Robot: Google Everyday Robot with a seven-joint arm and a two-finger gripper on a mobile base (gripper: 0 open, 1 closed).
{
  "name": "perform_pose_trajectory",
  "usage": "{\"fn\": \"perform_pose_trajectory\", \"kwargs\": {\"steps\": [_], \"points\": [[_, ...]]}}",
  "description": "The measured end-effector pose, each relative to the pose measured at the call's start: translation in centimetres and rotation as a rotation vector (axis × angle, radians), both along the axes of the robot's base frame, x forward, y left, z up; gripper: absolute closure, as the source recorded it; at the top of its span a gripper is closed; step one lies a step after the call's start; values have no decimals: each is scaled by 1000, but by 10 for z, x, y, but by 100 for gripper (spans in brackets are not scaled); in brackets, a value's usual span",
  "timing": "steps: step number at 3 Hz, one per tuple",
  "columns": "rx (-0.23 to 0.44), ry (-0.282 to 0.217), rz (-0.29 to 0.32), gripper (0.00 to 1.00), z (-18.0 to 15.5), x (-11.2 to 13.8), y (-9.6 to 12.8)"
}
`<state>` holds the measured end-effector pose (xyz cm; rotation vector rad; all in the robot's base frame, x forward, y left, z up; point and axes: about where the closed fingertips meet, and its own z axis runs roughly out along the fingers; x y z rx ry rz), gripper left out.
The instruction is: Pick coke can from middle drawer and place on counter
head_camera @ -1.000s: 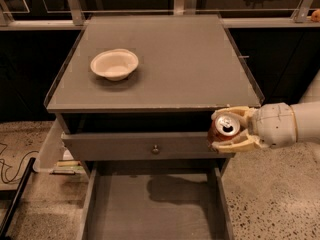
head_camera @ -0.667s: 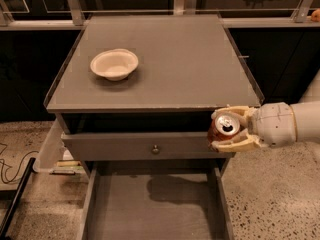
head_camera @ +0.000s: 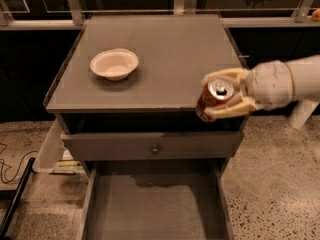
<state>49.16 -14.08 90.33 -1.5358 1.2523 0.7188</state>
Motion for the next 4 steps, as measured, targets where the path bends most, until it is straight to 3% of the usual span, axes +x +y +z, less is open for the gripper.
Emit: {"fn": "perform_pose_trajectory", "kwargs": {"steps": [1, 2, 3, 4], "points": [[57, 31, 149, 100, 36, 25, 30], [100, 50, 228, 100, 64, 60, 56], [114, 43, 165, 100, 87, 86, 53], [110, 81, -18, 100, 72, 119, 42]]}}
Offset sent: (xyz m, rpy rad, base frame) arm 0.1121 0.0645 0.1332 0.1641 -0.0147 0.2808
